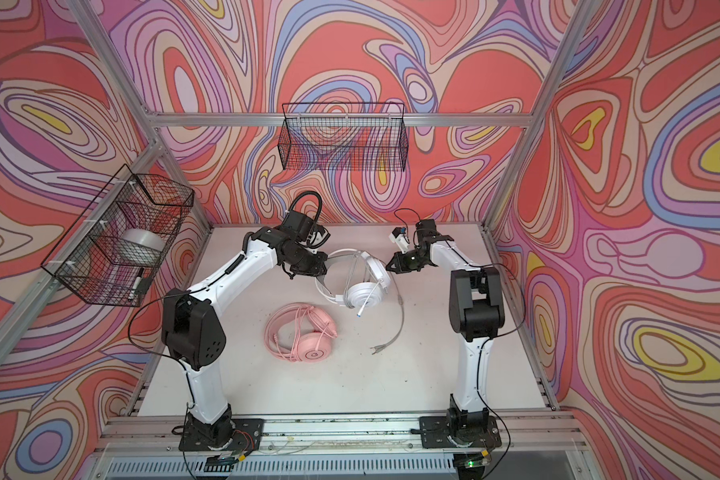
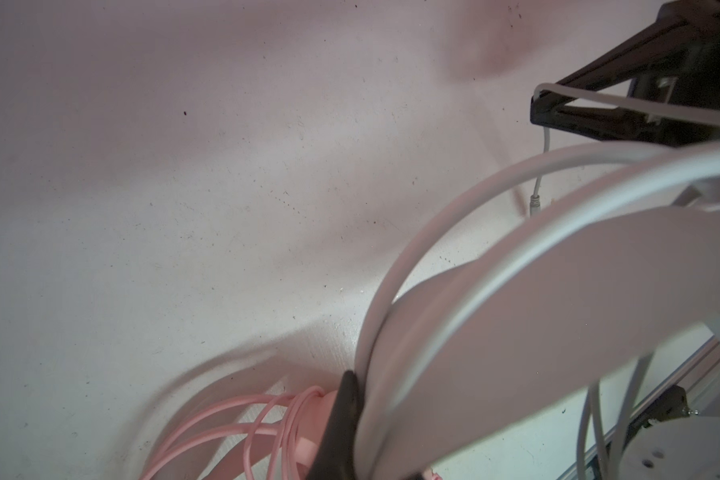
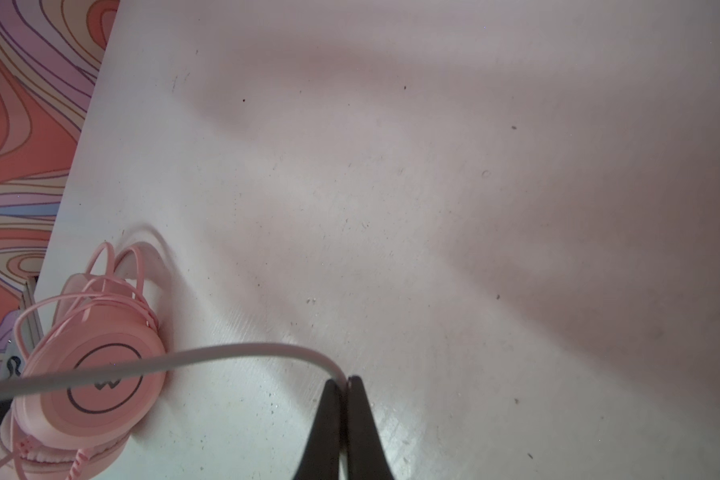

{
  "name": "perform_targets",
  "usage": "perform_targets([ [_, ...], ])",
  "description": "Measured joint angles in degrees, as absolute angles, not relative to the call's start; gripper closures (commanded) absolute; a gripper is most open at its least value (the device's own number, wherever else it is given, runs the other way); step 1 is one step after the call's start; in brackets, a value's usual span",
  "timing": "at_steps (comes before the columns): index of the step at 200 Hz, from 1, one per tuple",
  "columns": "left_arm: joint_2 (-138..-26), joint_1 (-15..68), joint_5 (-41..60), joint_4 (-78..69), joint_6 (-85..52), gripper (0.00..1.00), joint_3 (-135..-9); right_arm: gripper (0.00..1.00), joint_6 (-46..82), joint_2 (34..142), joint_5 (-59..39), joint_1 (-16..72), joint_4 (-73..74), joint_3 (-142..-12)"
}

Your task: Wrap the headphones

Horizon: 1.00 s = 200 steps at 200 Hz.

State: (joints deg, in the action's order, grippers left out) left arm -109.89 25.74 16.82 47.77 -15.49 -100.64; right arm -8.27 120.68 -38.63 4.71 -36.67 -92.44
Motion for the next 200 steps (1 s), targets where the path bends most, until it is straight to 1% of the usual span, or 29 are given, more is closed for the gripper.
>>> perform_targets([
  [8, -109.9, 25.6, 16.9, 47.2, -16.8, 1.0, -100.1, 0.92, -6.6, 120.7, -38.6, 4.8, -35.9, -91.7],
  [26, -109.9, 25.1, 16.9, 45.8, -19.6, 1.0, -98.5, 0.79, -3.2, 120.7, -37.6, 4.9, -34.6, -90.1],
  [45, -109.8, 24.4, 17.0, 43.9, -22.6, 1.0, -96.2, 0.72, 0.0, 120.5, -35.9, 4.9, -33.7, -88.1],
  [83, -109.8, 23.1, 17.0, 41.2, -26.9, 1.0, -93.0, 0.64, 4.6, 118.0, -32.4, 4.9, -31.7, -82.4],
  [101, -109.8, 23.0, 17.1, 40.2, -28.1, 1.0, -92.4, 0.62, 6.8, 114.3, -30.7, 4.9, -30.0, -78.7],
  [124, -109.8, 23.0, 16.9, 39.7, -29.3, 1.0, -92.4, 0.57, 10.0, 107.9, -27.7, 4.9, -27.8, -74.2],
  [129, -109.8, 23.0, 16.9, 39.6, -29.5, 1.0, -92.4, 0.53, 10.6, 106.4, -27.1, 4.9, -27.5, -73.2],
  [151, -109.8, 23.0, 16.8, 38.7, -30.6, 1.0, -91.7, 0.54, 13.3, 99.7, -23.5, 5.0, -26.5, -69.0],
  [157, -109.8, 23.0, 16.6, 38.5, -30.8, 1.0, -91.5, 0.57, 14.0, 98.0, -22.6, 5.1, -26.6, -68.0],
  [170, -109.8, 23.0, 16.1, 38.5, -31.4, 1.0, -91.3, 0.68, 15.4, 94.4, -20.7, 5.3, -26.9, -65.8],
  [177, -109.8, 23.0, 15.7, 38.5, -31.6, 1.0, -91.3, 0.7, 16.1, 92.7, -19.8, 5.6, -27.3, -64.8],
  [200, -109.8, 22.9, 14.5, 38.5, -32.2, 1.0, -91.3, 0.69, 18.2, 88.7, -17.2, 8.2, -29.9, -62.2],
])
